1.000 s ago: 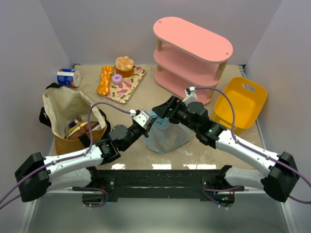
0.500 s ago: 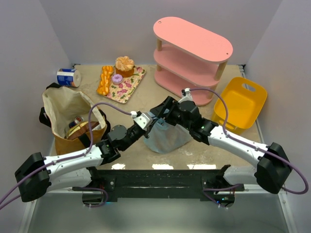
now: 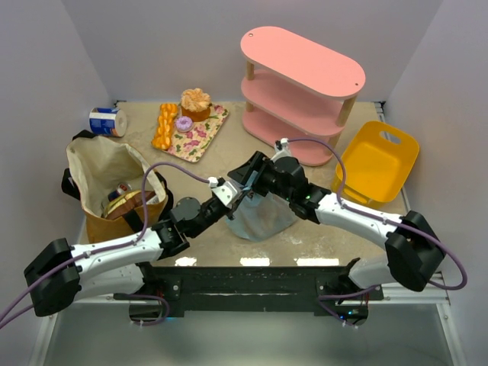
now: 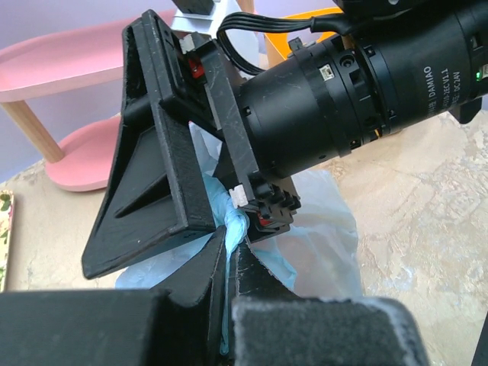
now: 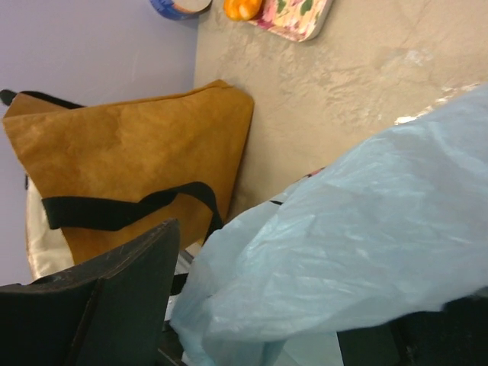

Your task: Place the mixed food into the grocery bags and tie them

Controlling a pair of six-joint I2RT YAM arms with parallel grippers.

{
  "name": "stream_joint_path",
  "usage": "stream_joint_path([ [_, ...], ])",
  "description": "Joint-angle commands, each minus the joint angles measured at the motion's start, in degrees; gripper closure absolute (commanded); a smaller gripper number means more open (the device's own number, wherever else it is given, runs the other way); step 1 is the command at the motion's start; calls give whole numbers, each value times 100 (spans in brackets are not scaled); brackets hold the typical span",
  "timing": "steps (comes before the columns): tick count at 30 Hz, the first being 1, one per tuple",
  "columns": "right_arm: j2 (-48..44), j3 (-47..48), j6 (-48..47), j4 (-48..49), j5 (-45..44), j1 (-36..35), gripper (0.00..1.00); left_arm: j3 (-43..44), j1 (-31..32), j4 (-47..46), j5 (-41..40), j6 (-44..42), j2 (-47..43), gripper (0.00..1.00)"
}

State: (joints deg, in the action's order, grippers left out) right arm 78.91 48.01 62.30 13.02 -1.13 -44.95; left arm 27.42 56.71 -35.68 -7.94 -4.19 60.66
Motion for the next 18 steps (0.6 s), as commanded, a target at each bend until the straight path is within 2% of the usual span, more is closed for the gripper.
stream_joint_path([
  [1,27,147,238,570,429,4,26,27,33,-317,144,-153,59,100],
  [3,45,147,282,632,508,4,27,27,33,-299,258,-153,77,100],
  [6,63,147,344,763,701,4,34,9,51,-194,381,-161,112,100],
  [9,-25,121,370,799,824,4,51,-70,77,-71,460,-135,69,100],
  [10,-69,77,379,816,816,4,63,-96,77,-44,487,-126,25,100],
  [12,-148,-10,388,913,772,12,77,-149,86,-9,566,-57,-11,98],
  [13,-244,-133,397,992,737,12,88,-149,86,61,592,-21,-37,90],
  [14,-280,-212,397,1079,650,21,92,-132,86,105,671,23,-54,81],
  [15,-324,-283,397,1219,640,39,96,-105,86,157,706,101,-81,61],
  [16,-368,-449,353,1343,649,82,100,-79,86,297,733,172,-168,53],
  [18,-420,-590,230,1650,728,135,100,-53,86,482,724,365,-361,38],
])
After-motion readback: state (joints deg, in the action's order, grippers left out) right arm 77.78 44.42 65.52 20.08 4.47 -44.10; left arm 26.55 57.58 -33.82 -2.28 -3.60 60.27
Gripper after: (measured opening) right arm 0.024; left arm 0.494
